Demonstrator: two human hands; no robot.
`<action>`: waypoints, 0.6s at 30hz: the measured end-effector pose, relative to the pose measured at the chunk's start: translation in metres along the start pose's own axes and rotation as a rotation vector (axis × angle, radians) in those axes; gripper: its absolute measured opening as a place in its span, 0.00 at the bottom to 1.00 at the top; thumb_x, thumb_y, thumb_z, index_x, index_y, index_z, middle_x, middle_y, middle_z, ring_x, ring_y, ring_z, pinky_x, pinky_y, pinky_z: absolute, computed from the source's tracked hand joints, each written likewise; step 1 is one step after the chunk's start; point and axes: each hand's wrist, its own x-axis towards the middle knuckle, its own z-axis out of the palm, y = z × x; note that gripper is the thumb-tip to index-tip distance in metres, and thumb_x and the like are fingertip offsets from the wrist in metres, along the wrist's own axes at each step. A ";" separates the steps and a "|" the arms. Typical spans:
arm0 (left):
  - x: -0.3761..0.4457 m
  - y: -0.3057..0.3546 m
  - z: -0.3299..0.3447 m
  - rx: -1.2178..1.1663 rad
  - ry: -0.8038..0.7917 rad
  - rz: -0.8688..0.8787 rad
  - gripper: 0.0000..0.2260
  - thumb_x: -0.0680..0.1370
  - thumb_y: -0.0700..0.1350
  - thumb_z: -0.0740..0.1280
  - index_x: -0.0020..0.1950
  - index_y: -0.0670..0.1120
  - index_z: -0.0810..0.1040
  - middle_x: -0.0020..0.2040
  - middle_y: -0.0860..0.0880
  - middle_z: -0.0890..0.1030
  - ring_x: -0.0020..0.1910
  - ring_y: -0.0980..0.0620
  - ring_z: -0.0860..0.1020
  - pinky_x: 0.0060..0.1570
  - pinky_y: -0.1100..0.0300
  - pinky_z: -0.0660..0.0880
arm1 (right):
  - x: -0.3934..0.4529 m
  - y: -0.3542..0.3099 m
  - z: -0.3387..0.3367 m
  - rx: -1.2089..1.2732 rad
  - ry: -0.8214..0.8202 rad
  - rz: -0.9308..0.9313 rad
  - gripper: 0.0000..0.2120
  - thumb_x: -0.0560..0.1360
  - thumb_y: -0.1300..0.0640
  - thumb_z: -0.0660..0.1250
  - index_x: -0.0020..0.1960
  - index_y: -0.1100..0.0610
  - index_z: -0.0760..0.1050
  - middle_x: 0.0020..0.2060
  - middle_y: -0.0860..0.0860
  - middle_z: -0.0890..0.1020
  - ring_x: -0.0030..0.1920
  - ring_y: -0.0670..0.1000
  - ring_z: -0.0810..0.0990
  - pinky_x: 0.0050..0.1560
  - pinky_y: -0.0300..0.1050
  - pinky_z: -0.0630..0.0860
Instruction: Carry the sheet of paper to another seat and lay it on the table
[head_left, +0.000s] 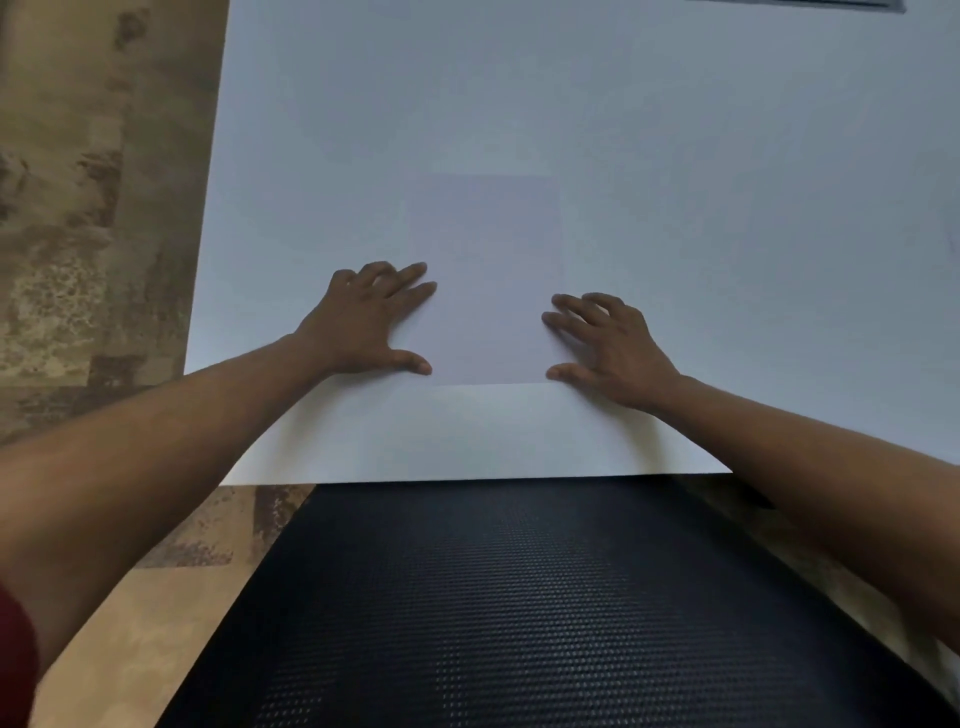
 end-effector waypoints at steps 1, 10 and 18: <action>0.000 0.000 0.000 0.002 0.002 0.000 0.54 0.67 0.85 0.53 0.87 0.56 0.58 0.89 0.56 0.55 0.83 0.45 0.58 0.78 0.40 0.59 | 0.000 0.000 0.000 0.002 0.002 0.002 0.35 0.78 0.34 0.70 0.81 0.46 0.69 0.83 0.45 0.66 0.81 0.58 0.64 0.78 0.61 0.63; 0.001 -0.001 0.003 0.001 0.019 -0.016 0.54 0.67 0.86 0.53 0.87 0.58 0.59 0.89 0.56 0.54 0.84 0.46 0.58 0.78 0.41 0.58 | -0.003 -0.003 -0.004 -0.003 0.003 0.003 0.35 0.79 0.35 0.70 0.82 0.47 0.69 0.84 0.45 0.65 0.83 0.57 0.63 0.81 0.58 0.60; 0.000 -0.001 0.003 -0.045 0.030 -0.020 0.53 0.67 0.84 0.53 0.87 0.59 0.61 0.89 0.55 0.55 0.84 0.46 0.59 0.79 0.41 0.58 | -0.003 -0.004 -0.003 0.002 0.008 0.016 0.35 0.79 0.35 0.71 0.82 0.47 0.69 0.84 0.46 0.66 0.83 0.57 0.63 0.81 0.57 0.60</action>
